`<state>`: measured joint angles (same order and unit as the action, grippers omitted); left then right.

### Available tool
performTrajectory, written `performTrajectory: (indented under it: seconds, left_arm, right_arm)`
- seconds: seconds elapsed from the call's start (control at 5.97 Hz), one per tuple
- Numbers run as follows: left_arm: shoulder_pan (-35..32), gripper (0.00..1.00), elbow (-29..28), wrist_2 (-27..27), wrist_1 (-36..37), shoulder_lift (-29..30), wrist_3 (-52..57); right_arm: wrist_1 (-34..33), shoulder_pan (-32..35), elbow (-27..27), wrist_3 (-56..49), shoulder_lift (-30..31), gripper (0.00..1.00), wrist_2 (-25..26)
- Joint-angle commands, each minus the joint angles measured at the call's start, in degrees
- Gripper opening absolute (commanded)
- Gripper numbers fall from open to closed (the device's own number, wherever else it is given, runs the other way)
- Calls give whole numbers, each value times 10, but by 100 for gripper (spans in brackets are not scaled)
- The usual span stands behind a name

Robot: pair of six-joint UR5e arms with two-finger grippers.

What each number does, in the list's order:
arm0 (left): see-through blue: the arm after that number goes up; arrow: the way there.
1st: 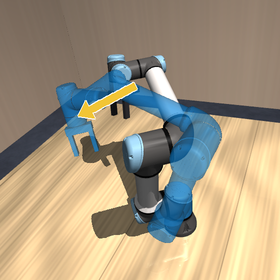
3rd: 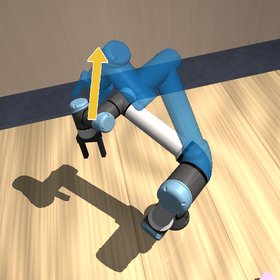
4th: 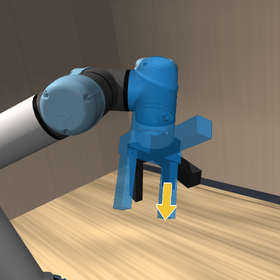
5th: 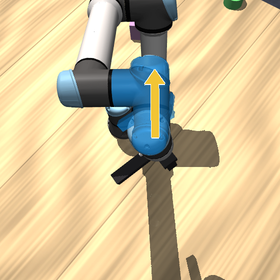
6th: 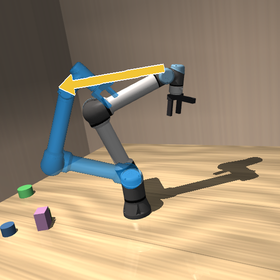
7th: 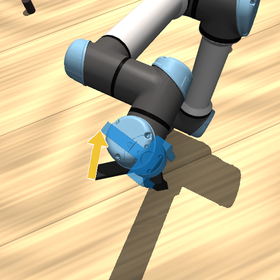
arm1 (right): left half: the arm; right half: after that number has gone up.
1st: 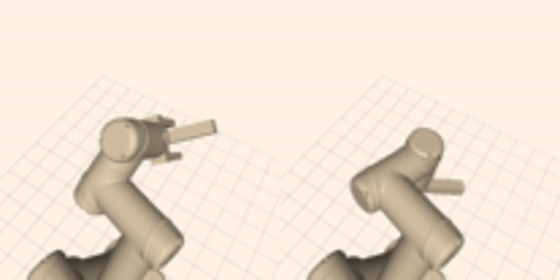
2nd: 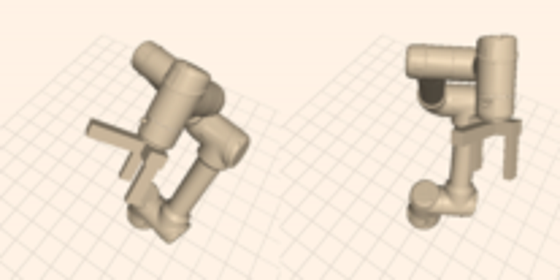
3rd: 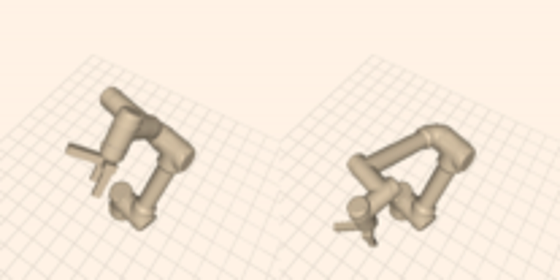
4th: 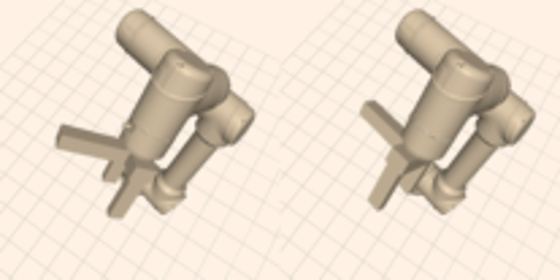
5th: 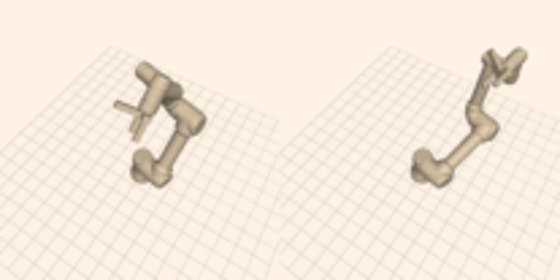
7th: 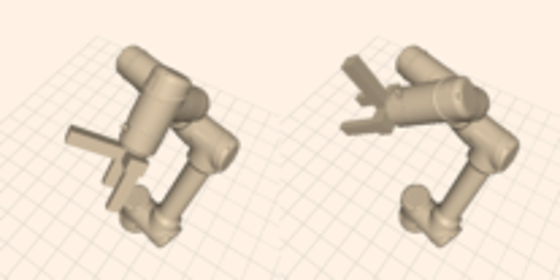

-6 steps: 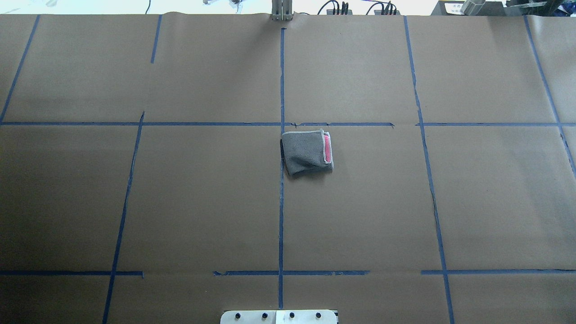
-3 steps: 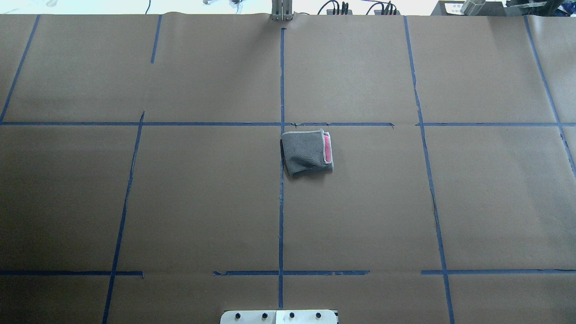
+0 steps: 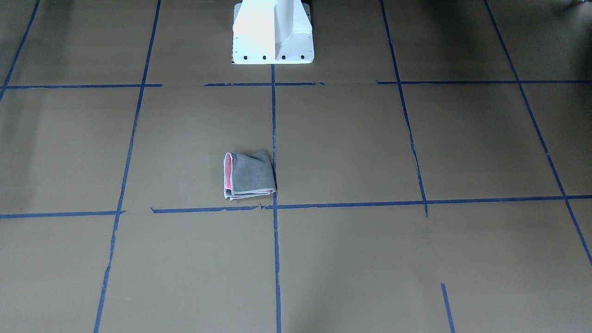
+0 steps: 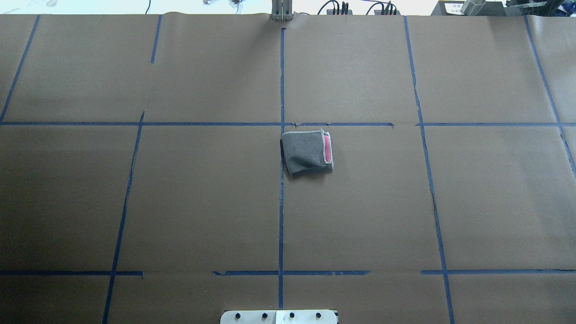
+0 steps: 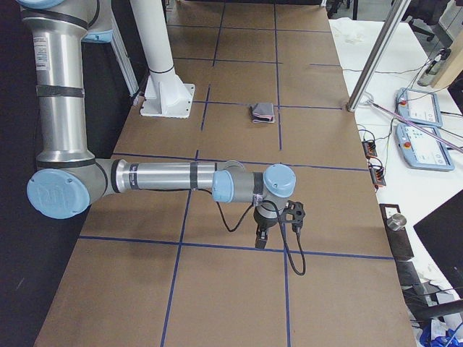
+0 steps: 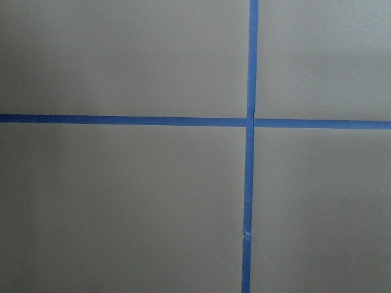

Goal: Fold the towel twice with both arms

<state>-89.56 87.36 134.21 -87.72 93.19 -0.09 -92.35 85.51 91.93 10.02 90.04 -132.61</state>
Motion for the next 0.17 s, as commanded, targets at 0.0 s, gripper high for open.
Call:
performTrajectory:
  seconds: [0.0]
  left_arm:
    - [0,100,1,0,-1,0,0]
  right_arm:
    - [0,1,-2,-10,3,100,2]
